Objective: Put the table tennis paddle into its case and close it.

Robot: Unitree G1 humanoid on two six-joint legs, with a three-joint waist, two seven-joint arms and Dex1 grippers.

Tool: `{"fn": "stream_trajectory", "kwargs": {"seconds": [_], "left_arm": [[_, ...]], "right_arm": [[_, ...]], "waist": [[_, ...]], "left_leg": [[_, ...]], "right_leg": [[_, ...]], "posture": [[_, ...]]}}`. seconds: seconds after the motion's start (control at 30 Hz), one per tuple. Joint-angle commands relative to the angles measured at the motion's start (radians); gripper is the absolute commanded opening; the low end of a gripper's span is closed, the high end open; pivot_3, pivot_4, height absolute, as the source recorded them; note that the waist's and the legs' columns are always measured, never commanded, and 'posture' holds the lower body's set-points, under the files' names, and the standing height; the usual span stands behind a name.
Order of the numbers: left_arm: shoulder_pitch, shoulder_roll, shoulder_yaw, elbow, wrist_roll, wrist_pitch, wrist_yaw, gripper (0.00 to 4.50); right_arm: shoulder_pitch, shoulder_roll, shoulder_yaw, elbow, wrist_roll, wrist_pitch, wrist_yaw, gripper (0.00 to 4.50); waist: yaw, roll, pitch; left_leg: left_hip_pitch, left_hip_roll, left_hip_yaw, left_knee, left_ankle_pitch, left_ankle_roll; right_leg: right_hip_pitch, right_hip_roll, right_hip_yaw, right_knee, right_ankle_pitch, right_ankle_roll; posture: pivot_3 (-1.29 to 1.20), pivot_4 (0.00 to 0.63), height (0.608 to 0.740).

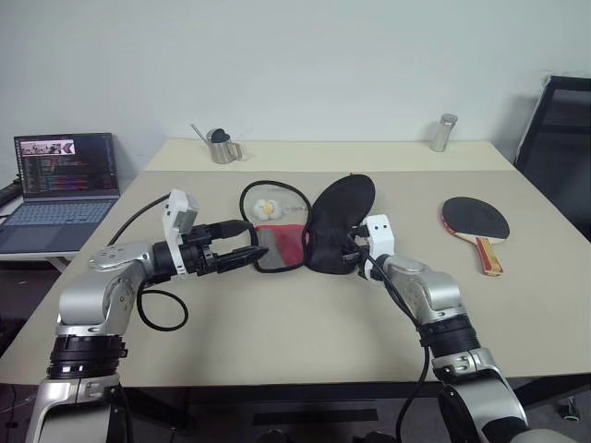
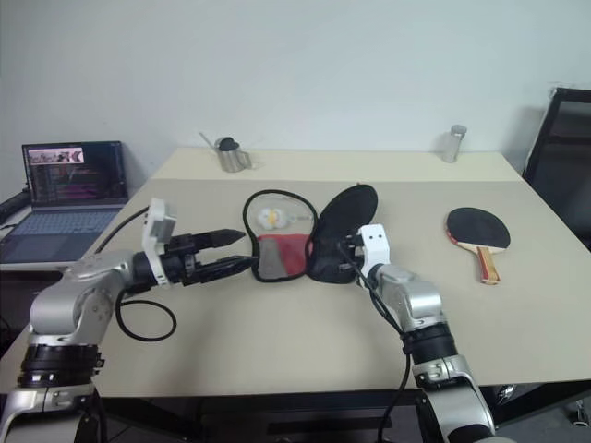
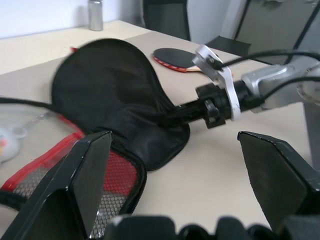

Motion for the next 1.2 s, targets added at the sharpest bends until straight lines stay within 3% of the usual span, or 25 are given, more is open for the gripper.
{"fn": "stream_trajectory", "kwargs": {"seconds": [0.03,0.2,0.5,0.77,1.07,1.2], "left_arm": [[0.007,-0.006,-0.018,-0.067,-0.023,0.0,-0.002,4.4],[-0.004,-0.018,-0.052,-0.074,-0.022,-0.003,-0.013,4.4],[-0.055,-0.053,-0.102,-0.047,-0.008,-0.018,-0.015,4.4],[-0.087,-0.08,-0.128,-0.03,0.0,-0.025,-0.018,4.4],[-0.095,-0.091,-0.143,-0.022,0.006,-0.033,-0.029,4.4],[-0.093,-0.092,-0.145,-0.024,0.006,-0.035,-0.029,4.4]], "right_arm": [[0.019,-0.047,-0.047,-0.106,0.046,0.089,0.029,0.05],[0.023,-0.13,-0.081,-0.132,0.081,0.175,0.073,0.05],[-0.019,-0.259,-0.09,-0.052,0.077,0.171,0.142,0.05],[-0.046,-0.326,-0.1,0.023,0.068,0.151,0.174,0.05],[-0.069,-0.331,-0.123,0.072,0.074,0.148,0.156,0.05],[-0.068,-0.341,-0.123,0.07,0.062,0.138,0.156,1.0]], "waist": [[0.0,0.0,0.0],[0.0,0.0,0.0],[0.0,0.0,0.0],[0.0,0.0,0.0],[0.0,0.0,0.0],[0.001,0.0,0.0]], "left_leg": [[0.0,0.0,0.0,0.0,0.0,0.0],[0.0,0.002,0.001,0.0,0.0,0.0],[0.0,0.004,0.002,0.0,0.0,0.0],[0.0,0.005,0.004,0.0,0.0,0.0],[0.0,0.008,0.005,0.0,0.0,0.0],[0.0,0.008,0.005,0.0,0.0,0.0]], "right_leg": [[0.0,0.0,0.0,0.0,0.0,0.0],[0.0,0.0,0.0,0.0,0.0,0.0],[-0.001,0.004,0.0,-0.001,0.0,0.0],[-0.001,0.007,0.002,-0.001,0.0,0.0],[-0.001,0.009,0.003,-0.001,0.001,-0.001],[-0.002,0.01,0.003,-0.001,0.001,-0.002]], "posture": [[0.0,0.15,0.74],[0.0,0.15,0.74],[0.0,0.15,0.74],[0.0,0.15,0.74],[0.0,0.15,0.74],[0.0,0.15,0.74]]}}
